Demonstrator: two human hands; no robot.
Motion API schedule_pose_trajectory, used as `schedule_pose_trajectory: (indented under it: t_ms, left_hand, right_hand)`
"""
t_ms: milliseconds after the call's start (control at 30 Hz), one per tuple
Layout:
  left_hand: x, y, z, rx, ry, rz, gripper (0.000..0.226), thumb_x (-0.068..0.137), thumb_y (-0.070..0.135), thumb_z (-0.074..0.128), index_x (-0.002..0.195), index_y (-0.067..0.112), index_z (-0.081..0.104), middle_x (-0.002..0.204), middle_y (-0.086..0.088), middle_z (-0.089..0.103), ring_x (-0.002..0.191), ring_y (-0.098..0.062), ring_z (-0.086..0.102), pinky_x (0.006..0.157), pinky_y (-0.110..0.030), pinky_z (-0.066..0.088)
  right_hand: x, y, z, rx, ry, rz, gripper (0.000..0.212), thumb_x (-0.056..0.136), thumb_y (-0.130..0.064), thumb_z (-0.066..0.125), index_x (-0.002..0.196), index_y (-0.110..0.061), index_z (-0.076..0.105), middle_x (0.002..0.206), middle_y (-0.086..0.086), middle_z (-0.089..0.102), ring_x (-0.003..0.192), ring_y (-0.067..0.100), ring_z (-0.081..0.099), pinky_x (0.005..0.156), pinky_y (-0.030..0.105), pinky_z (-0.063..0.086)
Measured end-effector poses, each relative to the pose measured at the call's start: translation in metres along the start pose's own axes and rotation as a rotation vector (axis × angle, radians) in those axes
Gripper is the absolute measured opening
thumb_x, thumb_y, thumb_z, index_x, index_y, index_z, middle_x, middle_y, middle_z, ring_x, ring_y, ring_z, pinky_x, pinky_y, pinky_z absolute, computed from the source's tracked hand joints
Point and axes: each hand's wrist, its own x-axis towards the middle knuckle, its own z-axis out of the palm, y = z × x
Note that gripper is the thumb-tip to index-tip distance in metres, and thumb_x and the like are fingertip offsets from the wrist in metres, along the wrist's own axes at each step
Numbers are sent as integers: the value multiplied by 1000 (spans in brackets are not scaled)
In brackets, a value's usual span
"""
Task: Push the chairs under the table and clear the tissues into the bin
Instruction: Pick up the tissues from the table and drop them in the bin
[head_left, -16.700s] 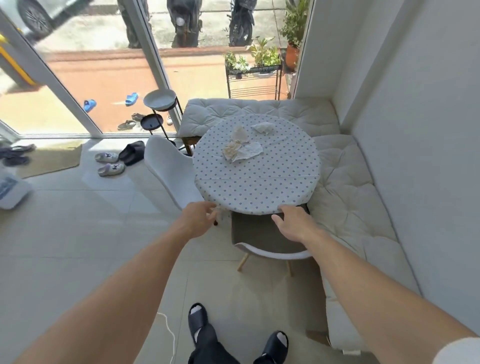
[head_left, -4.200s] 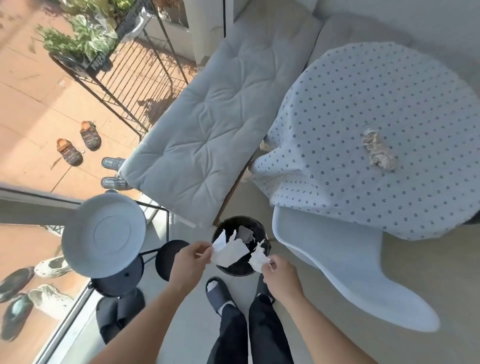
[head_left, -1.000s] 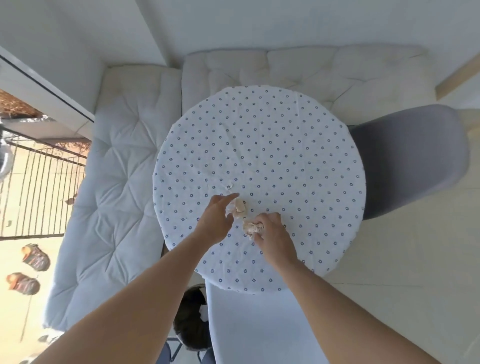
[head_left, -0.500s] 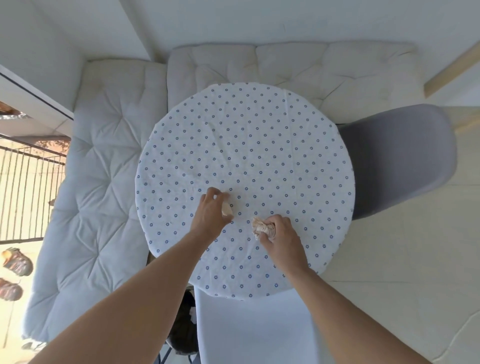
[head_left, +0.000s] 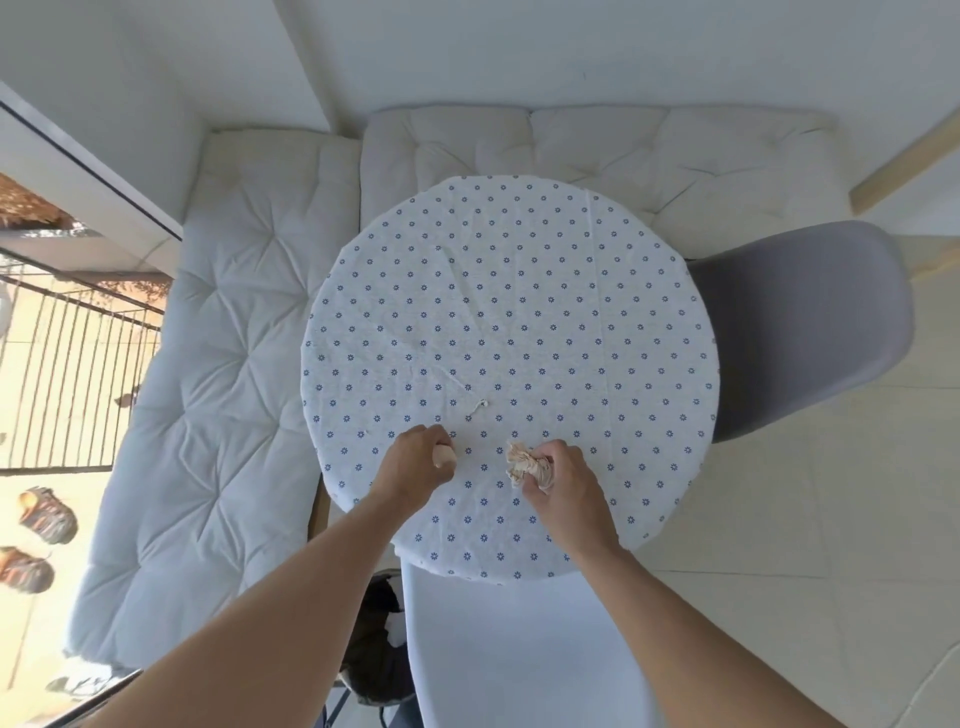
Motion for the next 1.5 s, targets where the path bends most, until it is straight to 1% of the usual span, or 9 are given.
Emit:
schedule_pose_trajectory:
  t_ms: [300, 400, 500, 633, 867, 967, 1133, 1333, 1500]
  left_hand:
    - [-3, 7, -15, -149, 138, 64, 50, 80, 33, 88, 124, 21, 66, 106, 2, 65, 84, -16, 62, 71, -26, 47]
    - [13, 16, -9, -169, 138, 59, 37, 81, 25, 88, 113, 17, 72, 106, 1, 65, 85, -20, 66, 70, -27, 52]
    - [28, 23, -6, -116, 113, 61, 20, 87, 12, 80, 105, 18, 72, 98, 0, 68, 84, -20, 70, 74, -38, 60]
    - [40, 31, -1, -27, 94, 55, 21, 86, 21, 81, 102, 23, 67, 94, 5, 68, 82, -15, 68, 70, -36, 60]
    - [53, 34, 3, 38, 57, 55, 66, 77, 51, 86, 131, 33, 51, 115, 9, 56, 83, -12, 70, 72, -36, 60]
    - [57, 39, 5, 71, 71, 55, 49, 81, 50, 82, 120, 29, 61, 111, 10, 57, 80, -12, 69, 69, -34, 59]
    - [63, 48, 11, 79, 132, -15, 17, 90, 28, 76, 105, 22, 73, 103, 7, 63, 86, -20, 66, 63, -33, 49]
    - [55, 46, 18, 64, 80, -82, 21, 91, 28, 75, 107, 15, 72, 105, 0, 65, 89, -21, 66, 73, -40, 59]
    - [26, 32, 18, -87, 58, -166, 18, 88, 28, 79, 101, 17, 71, 102, 2, 68, 82, -21, 70, 67, -38, 60]
  right_hand:
    - [-11, -11, 9, 48, 94, 6, 32, 93, -30, 74, 115, -30, 50, 112, -6, 58, 88, 16, 63, 68, 42, 57]
    - [-7, -4, 10, 54, 95, 16, 32, 93, -29, 73, 116, -30, 51, 113, -5, 59, 89, 16, 62, 71, 41, 57]
    - [2, -1, 3, 58, 89, 24, 30, 94, -28, 72, 116, -28, 52, 111, -5, 59, 90, 16, 60, 70, 37, 54]
    - [12, 7, -6, 58, 76, 36, 31, 94, -27, 73, 116, -28, 53, 110, -6, 58, 89, 14, 58, 71, 37, 53]
    - [26, 18, -16, 40, 65, 40, 33, 94, -30, 72, 120, -29, 52, 116, -6, 59, 91, 15, 60, 74, 40, 56]
    - [28, 20, -20, 48, 68, 40, 34, 94, -29, 73, 119, -28, 52, 115, -6, 60, 90, 12, 60, 73, 38, 56]
    - [31, 22, -22, 62, 56, 55, 34, 93, -29, 74, 120, -28, 53, 116, -6, 60, 91, 12, 58, 72, 32, 50]
    - [28, 20, -20, 63, 39, 48, 35, 93, -30, 73, 121, -28, 52, 116, -5, 60, 91, 12, 59, 74, 34, 53]
    - [15, 11, -18, 55, 33, 37, 34, 94, -30, 73, 121, -27, 52, 116, -5, 59, 95, 16, 60, 76, 39, 55]
